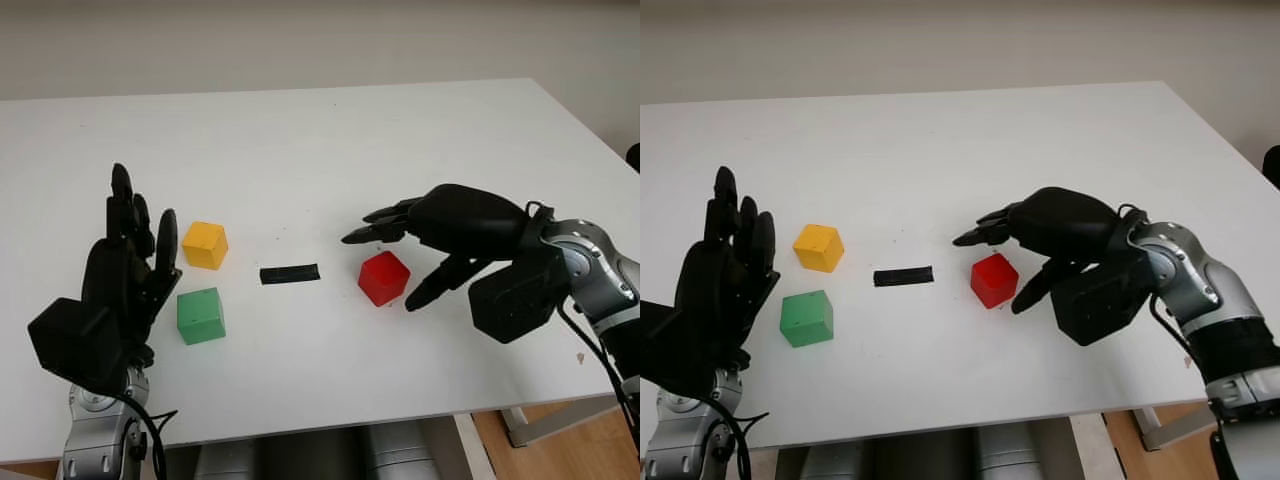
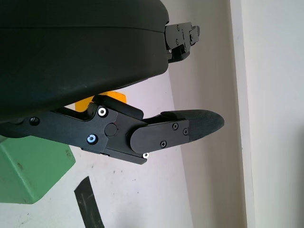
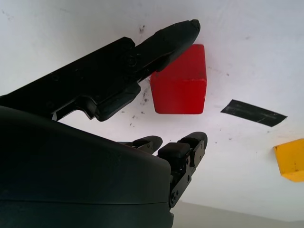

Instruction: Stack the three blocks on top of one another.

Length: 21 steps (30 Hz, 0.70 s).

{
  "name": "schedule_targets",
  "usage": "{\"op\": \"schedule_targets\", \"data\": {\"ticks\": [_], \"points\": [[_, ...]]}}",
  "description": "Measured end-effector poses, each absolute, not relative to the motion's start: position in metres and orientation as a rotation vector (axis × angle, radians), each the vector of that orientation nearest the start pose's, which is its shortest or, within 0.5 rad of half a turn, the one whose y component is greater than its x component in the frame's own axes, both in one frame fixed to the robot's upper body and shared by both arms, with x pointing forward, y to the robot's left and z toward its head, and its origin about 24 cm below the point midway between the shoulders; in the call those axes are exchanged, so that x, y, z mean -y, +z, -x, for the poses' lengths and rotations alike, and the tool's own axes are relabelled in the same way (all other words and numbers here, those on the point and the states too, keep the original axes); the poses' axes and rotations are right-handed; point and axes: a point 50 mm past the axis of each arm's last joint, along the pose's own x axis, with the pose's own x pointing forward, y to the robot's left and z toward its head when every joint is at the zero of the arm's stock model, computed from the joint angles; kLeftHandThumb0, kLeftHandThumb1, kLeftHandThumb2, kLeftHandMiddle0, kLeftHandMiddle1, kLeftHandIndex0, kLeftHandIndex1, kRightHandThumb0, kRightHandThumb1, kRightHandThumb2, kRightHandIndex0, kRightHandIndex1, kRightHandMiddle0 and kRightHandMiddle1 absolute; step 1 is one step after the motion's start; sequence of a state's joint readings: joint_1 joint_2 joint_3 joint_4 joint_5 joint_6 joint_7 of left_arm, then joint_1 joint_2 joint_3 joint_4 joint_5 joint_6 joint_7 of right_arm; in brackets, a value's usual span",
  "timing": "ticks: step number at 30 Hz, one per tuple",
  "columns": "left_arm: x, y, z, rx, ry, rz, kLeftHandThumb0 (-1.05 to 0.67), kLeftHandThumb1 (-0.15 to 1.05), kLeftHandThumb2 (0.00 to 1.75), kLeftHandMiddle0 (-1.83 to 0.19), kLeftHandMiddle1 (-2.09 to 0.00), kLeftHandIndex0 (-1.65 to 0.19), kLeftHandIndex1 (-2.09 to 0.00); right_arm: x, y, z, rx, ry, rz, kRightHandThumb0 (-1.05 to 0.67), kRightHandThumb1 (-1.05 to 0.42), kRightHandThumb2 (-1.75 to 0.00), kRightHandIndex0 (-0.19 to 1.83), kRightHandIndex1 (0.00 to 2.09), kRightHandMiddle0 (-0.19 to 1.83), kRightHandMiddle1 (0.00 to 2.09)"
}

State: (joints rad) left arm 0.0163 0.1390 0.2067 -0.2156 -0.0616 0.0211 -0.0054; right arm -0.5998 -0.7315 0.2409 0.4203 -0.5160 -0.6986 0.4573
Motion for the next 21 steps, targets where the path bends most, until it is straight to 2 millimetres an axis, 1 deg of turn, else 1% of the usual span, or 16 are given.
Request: {"op": "schedule_targets", "data": {"ticks": [6,16,17,19,21], "points": [[-0.217,0.094,-0.243,0.188,0.178,-0.089,-0.62,1.05,0.54,0.17,-0.05,0.18,-0.02,0.192,0.14,-0.32,0.478,0.761,1.461,-0.71,-0.76,-0.05,0.49,0.09,0.59,0.15],[-0.217,0.094,-0.243,0.188,0.181,-0.086,-0.62,1.05,0.52,0.17,-0.05,0.17,-0.03,0.197,0.126,-0.321,0.512,0.717,1.476,-0.69,-0.77,-0.06,0.53,0.1,0.6,0.23],[-0.217,0.094,-0.243,0.188,0.18,-0.083,-0.62,1.05,0.52,0.17,-0.05,0.18,-0.03,0.198,0.125,-0.321,0.516,0.714,1.474,-0.69,-0.77,-0.05,0.54,0.1,0.56,0.31],[-0.217,0.094,-0.243,0.189,0.178,-0.077,-0.62,1.05,0.52,0.18,-0.05,0.18,-0.03,0.198,0.125,-0.322,0.518,0.708,1.473,-0.69,-0.77,-0.05,0.54,0.09,0.36,0.7],[-0.217,0.094,-0.243,0.188,0.178,-0.076,-0.61,1.05,0.52,0.18,-0.05,0.18,-0.03,0.199,0.124,-0.323,0.515,0.703,1.473,-0.69,-0.77,-0.05,0.55,0.09,0.29,0.84]]}}
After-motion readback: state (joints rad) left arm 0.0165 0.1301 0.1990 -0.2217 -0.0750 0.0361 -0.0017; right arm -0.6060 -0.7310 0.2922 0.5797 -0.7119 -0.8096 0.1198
